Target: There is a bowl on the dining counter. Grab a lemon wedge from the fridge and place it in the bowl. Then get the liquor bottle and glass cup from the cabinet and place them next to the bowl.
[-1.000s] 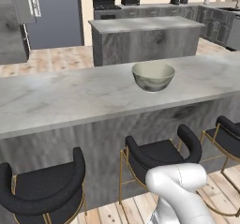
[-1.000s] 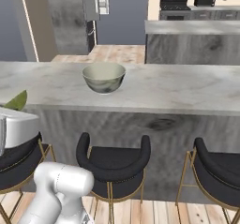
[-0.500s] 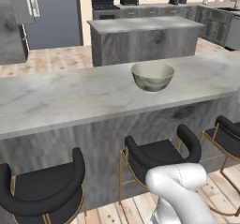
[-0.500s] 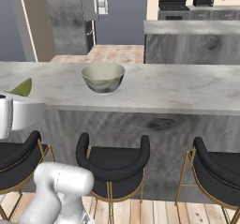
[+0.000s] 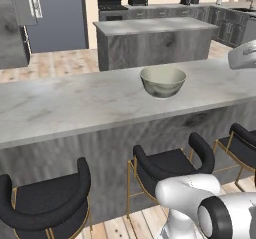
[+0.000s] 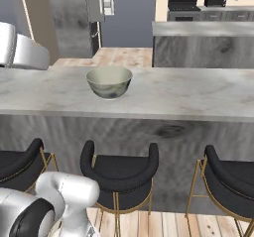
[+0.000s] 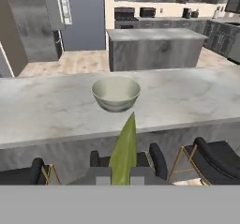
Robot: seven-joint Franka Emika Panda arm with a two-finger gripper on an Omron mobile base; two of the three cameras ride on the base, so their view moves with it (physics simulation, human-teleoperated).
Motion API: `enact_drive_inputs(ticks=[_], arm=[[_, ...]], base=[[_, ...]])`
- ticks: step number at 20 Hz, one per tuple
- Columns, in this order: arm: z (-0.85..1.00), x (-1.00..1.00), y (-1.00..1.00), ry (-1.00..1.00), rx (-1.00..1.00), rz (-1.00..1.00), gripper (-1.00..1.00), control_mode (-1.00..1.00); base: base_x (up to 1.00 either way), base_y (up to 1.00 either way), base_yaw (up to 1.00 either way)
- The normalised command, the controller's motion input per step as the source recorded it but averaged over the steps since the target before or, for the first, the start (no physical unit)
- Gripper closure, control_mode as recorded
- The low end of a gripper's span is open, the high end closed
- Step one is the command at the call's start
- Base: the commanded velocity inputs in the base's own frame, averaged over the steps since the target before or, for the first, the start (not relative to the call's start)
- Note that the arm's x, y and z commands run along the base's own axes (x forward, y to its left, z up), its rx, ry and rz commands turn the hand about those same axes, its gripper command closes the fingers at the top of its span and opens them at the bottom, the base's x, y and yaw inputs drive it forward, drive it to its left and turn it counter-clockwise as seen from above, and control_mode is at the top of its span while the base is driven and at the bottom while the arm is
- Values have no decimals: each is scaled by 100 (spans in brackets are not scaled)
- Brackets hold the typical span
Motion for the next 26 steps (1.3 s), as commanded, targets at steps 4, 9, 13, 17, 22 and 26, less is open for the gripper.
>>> enact_drive_inputs(ticks=[4, 9, 13, 17, 22, 26], arm=[[-23, 37, 8, 29, -5, 1, 100, -100], [-37, 38, -1, 17, 0, 3, 100, -100], [-8, 60, -12, 4, 2, 5, 100, -100], [-3, 63, -7, 6, 1, 3, 100, -100], [-30, 48, 0, 12, 0, 3, 100, -100], [-33, 40, 0, 11, 0, 1, 100, -100]], base=[[0, 0, 0], [0, 0, 0], [0, 0, 0], [0, 0, 0], [0, 0, 0], [0, 0, 0]])
